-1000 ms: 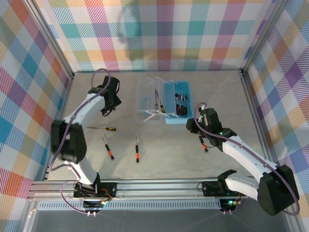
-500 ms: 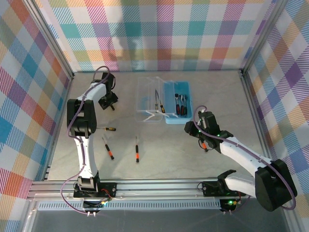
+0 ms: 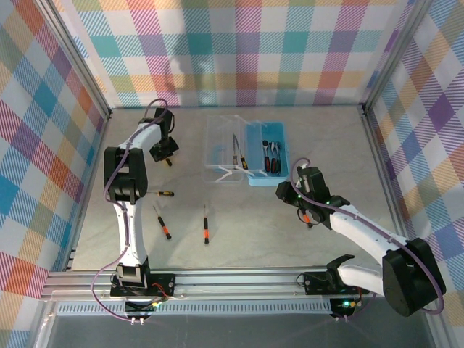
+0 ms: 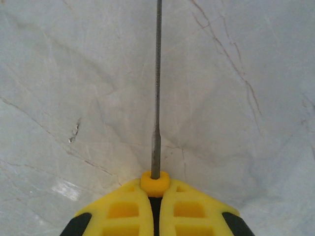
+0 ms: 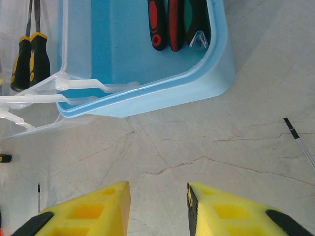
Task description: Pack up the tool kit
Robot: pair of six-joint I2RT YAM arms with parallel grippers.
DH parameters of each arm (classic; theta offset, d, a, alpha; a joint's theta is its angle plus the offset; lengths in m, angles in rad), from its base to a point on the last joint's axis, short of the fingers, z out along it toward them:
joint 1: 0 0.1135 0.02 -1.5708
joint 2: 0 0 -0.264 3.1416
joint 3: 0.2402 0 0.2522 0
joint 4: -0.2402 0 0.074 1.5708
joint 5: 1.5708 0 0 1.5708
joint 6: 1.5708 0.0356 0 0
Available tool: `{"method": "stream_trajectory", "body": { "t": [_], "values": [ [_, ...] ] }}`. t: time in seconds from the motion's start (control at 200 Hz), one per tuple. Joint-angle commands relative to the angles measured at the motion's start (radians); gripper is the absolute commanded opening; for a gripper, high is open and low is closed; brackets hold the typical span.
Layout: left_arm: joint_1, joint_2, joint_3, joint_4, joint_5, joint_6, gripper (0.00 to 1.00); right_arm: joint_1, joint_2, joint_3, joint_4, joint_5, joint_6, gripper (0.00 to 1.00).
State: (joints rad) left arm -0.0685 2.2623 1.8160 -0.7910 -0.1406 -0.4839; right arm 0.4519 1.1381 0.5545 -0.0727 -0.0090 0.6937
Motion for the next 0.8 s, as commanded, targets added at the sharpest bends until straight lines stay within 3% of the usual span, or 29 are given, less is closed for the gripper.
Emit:
{"method": "stream_trajectory", "body": {
  "t": [0.0,0.39,0.59,0.795],
  "values": [
    [0.009,-0.107,-0.081,-0.009,0.086,0.027,0.03,-0.004,0.006,0.015,0.043,-0.04,-0.023,0.37],
    [-0.037,-0.51,-0.493,0.162,0.203,0.003,0.0,-0.001,-0.034,0.045,0.025,-0.109,-0.089,0.37],
    [-0.187,-0.843,-0.757,0.308,0.305,0.016,0.0,0.004,-0.022,0.178,-0.066,-0.253,-0.105,0.39],
    [-0.43,-1.145,-0.99,0.56,0.373,0.003,0.0,0.051,0.04,0.321,-0.075,-0.363,-0.063,0.42]
  ]
}}
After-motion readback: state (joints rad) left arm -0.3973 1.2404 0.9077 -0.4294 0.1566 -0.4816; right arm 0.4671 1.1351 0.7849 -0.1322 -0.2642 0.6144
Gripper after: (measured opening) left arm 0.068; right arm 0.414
